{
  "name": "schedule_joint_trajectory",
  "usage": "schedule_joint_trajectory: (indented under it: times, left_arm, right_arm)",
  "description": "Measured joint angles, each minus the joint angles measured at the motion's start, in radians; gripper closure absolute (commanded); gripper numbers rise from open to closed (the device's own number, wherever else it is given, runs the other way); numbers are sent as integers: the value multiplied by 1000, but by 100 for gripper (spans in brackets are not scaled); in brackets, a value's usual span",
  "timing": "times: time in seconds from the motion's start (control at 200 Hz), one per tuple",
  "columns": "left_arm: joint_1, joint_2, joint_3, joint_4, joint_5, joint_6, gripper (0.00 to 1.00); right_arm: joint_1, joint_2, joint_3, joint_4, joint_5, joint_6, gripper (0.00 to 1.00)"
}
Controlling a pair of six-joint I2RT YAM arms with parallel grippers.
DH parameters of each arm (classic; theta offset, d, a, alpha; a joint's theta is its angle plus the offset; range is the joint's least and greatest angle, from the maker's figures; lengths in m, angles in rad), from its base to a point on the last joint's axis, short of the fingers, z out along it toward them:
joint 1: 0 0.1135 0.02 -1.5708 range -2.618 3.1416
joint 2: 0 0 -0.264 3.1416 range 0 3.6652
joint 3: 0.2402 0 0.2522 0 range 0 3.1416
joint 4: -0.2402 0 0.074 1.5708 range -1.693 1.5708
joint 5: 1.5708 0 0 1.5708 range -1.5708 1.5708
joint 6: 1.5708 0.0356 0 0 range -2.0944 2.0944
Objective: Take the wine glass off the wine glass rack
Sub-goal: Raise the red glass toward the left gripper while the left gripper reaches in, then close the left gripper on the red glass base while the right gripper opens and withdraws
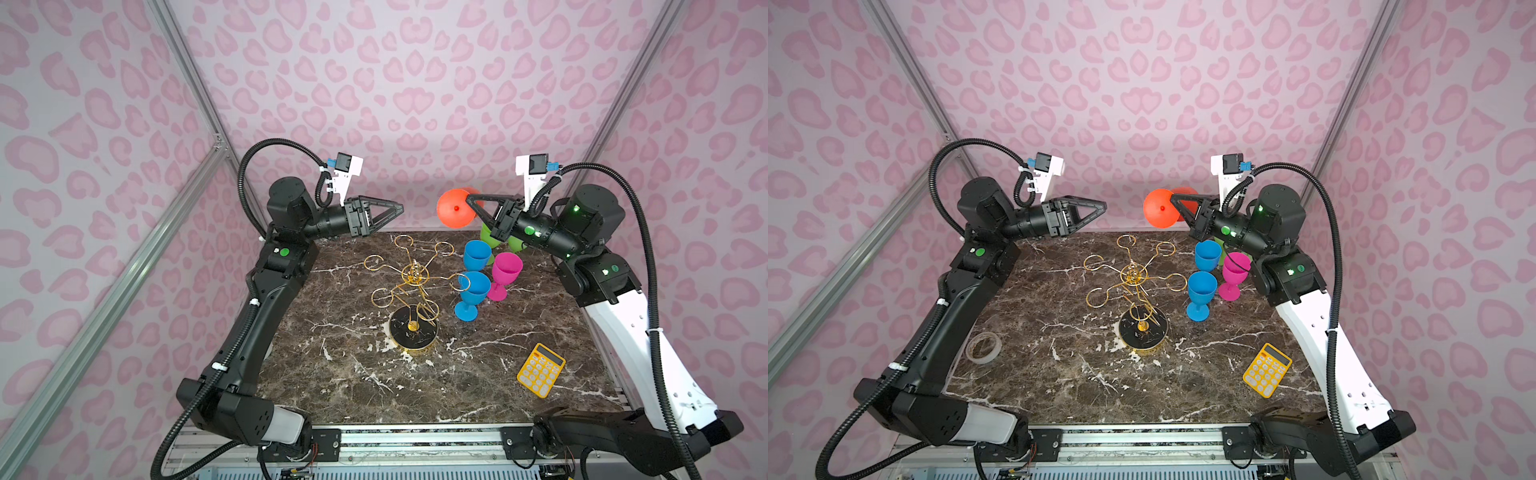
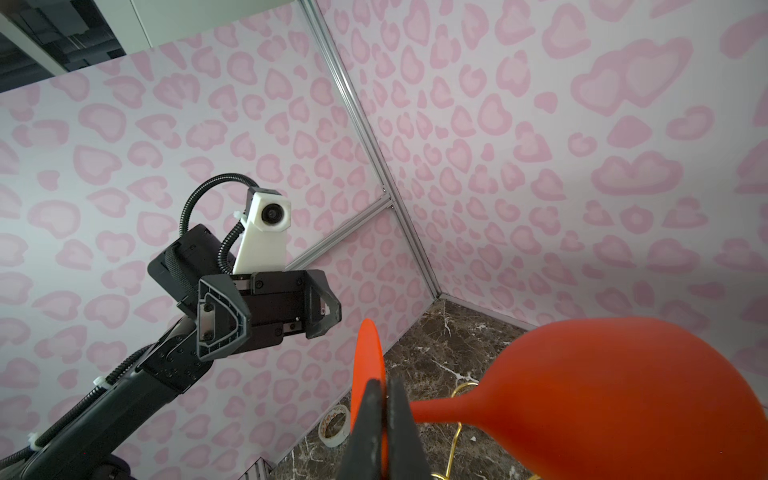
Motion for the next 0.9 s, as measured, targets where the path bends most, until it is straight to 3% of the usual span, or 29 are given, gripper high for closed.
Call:
schedule_joint_trajectory:
  times: [0.37,0.9]
  left_arm:
    - [-61,100,61,21,66,-58,37]
    - [-113,135,85,87,100,-114,63]
  right_arm:
    - [85,53,37,0,-18,-42,100]
    - [133,93,69,19,30,-55,100]
